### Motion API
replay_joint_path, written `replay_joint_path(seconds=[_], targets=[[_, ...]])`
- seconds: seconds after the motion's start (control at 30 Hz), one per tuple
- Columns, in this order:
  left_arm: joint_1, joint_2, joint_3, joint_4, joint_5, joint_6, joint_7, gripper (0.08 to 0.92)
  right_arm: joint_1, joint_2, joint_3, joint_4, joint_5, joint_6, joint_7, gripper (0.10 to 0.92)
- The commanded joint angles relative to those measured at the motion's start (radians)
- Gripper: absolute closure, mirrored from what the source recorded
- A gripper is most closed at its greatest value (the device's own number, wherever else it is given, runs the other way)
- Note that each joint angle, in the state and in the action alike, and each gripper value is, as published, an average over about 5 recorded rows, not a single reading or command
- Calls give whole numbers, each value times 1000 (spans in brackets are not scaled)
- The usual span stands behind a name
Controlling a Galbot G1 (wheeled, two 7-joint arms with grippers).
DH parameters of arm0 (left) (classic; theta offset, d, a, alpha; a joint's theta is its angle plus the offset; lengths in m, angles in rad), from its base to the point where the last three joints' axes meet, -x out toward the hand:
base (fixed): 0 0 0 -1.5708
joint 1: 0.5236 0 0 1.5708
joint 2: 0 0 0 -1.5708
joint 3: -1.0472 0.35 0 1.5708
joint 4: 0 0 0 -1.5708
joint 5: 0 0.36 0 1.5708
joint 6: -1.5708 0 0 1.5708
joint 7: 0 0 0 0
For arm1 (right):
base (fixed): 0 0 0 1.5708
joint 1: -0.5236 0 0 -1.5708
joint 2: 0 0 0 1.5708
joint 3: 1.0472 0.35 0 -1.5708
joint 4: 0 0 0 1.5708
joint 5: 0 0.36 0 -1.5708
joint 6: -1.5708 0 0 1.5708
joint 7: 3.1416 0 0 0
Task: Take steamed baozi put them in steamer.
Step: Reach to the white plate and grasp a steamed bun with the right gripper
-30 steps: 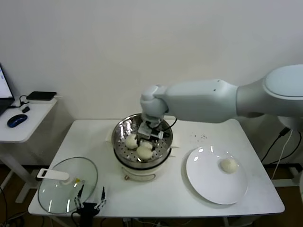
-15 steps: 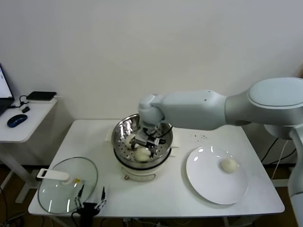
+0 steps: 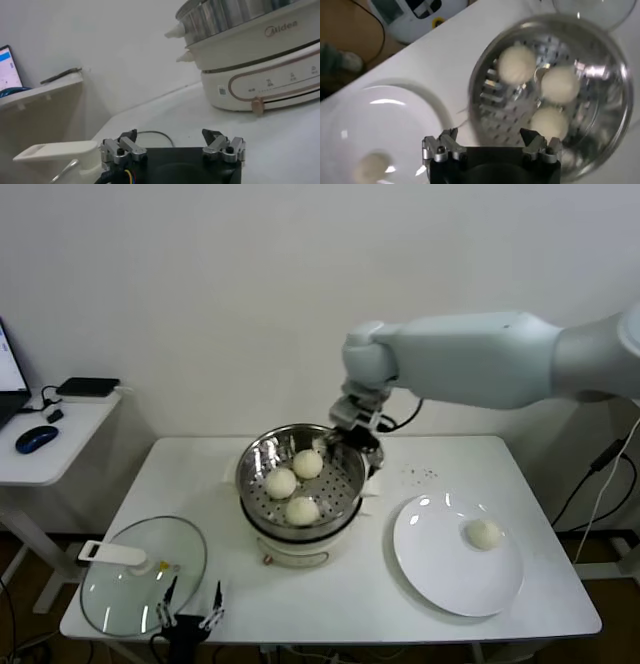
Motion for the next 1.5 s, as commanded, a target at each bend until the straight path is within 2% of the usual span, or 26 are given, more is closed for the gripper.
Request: replay_joint_path(seconds=[0.03,0.27,0.5,0.97,1.5], targets=[[2,-26,3,-2,1,1,1,177,67,-325,-221,-7,30,-131,-75,203],[3,-24,4,2,1,1,2,177,-123,-491,-149,-12,-132,-236,26,203],[5,-20,-1,0,0,1,3,177,-322,-570,-3,-41,-229,-309,84,203],[14,-20,0,-2,4,-1,3,177,-596,-565,269,-127,-326,-352,168,203],[11,-23,-2,1,4,0,1,177,-633,-534,298,-168,-334,-357,168,203]])
